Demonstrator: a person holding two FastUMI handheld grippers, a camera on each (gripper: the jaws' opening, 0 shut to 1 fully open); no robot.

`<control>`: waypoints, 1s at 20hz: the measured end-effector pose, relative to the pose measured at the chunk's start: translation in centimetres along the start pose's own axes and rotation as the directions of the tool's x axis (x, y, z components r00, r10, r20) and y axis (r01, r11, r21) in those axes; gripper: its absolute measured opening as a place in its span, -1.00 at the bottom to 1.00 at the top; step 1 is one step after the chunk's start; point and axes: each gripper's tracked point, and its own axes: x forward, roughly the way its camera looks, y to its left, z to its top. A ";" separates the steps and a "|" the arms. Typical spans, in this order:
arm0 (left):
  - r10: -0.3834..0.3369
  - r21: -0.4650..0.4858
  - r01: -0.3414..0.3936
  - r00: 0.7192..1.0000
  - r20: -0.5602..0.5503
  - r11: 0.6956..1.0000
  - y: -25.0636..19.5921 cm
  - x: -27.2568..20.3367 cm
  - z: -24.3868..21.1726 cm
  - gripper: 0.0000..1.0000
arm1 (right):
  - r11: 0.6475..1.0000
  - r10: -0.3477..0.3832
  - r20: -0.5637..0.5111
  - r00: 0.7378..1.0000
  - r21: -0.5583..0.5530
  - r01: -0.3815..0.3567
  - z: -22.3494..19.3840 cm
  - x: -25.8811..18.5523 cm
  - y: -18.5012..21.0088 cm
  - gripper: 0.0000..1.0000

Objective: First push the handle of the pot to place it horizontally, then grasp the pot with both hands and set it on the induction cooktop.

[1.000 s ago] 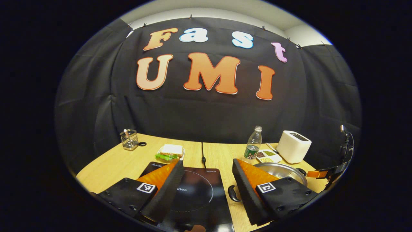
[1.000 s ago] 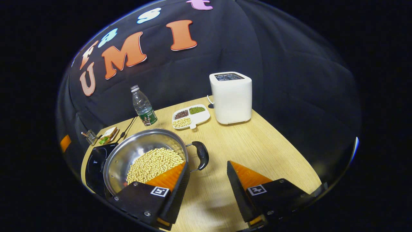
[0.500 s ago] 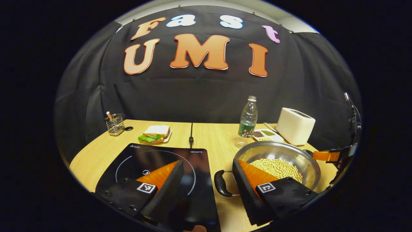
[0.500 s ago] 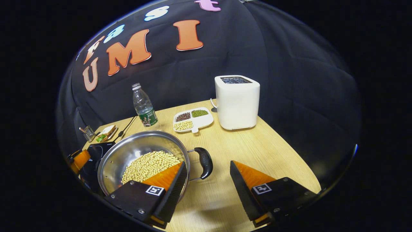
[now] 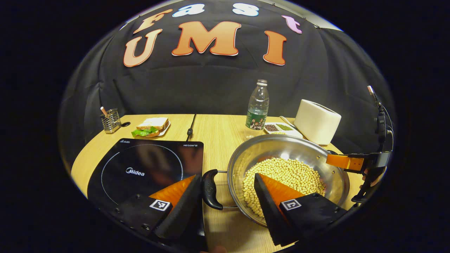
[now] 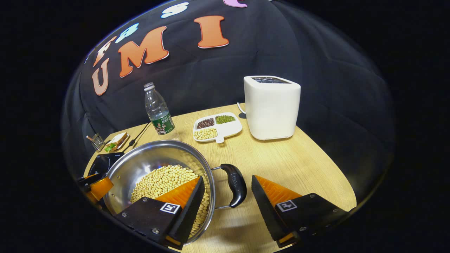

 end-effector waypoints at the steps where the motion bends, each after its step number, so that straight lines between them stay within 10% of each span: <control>1: 0.003 -0.006 -0.003 1.000 -0.020 1.000 0.0 0.3 -0.5 0.97 | 1.000 0.002 -0.013 1.000 -0.005 -0.002 -0.4 0.3 0.0 0.66; 4: 0.014 0.002 -0.014 0.999 -0.034 1.000 0.0 0.7 -0.5 0.99 | 1.000 0.022 -0.028 0.999 -0.004 -0.022 -0.8 0.1 -0.1 0.19; 12: 0.038 -0.020 -0.040 0.996 -0.081 0.999 -0.4 2.4 -0.7 0.96 | 1.000 0.012 -0.027 1.000 -0.004 -0.012 -1.1 -0.6 -1.1 0.08; 15: 0.024 -0.044 -0.028 0.996 -0.080 0.999 -0.3 3.0 -0.7 0.31 | 1.000 0.001 -0.021 1.000 0.025 -0.001 -1.1 -1.1 -2.0 0.07; 20: 0.021 -0.028 -0.024 0.994 -0.103 0.999 -0.7 2.4 -1.1 0.12 | 0.997 -0.035 -0.033 0.999 0.061 0.037 -1.3 -2.2 -2.3 0.01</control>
